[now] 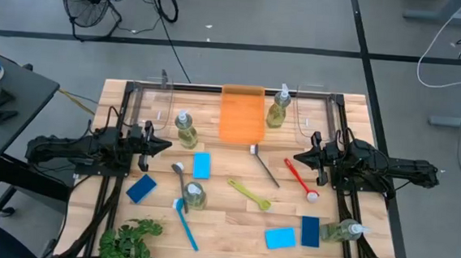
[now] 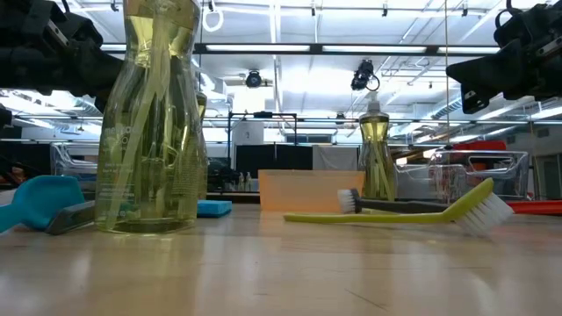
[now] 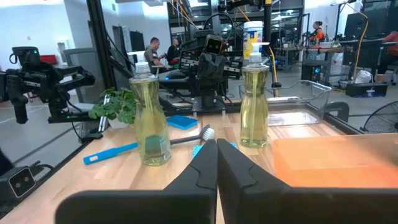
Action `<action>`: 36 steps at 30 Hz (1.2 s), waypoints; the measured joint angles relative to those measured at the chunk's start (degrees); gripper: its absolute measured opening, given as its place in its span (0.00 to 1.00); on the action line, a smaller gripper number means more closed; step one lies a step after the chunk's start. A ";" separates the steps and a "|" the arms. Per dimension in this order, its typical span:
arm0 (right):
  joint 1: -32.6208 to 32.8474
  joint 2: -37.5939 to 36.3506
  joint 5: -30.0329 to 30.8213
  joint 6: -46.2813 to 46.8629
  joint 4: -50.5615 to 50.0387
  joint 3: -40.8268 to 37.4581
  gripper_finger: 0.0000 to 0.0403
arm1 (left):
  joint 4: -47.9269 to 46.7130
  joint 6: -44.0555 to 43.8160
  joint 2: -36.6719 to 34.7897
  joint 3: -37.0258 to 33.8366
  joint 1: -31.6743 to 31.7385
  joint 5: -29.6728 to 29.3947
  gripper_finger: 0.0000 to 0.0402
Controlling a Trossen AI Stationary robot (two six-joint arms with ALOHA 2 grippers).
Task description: Pick & Place Kitchen Sink Supplies
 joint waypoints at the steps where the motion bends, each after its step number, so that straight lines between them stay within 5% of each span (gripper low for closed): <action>1: 0.01 0.00 0.00 0.00 0.00 -0.01 0.01 | 0.01 0.00 0.02 0.02 0.00 0.00 0.01; 22: -0.01 0.00 0.01 -0.01 -0.01 0.01 0.01 | 0.57 0.00 0.00 0.02 0.00 0.00 0.01; 36: 0.01 0.00 0.02 4.28 3.57 -0.01 0.01 | 13.62 -9.66 0.00 0.01 0.01 -0.42 0.01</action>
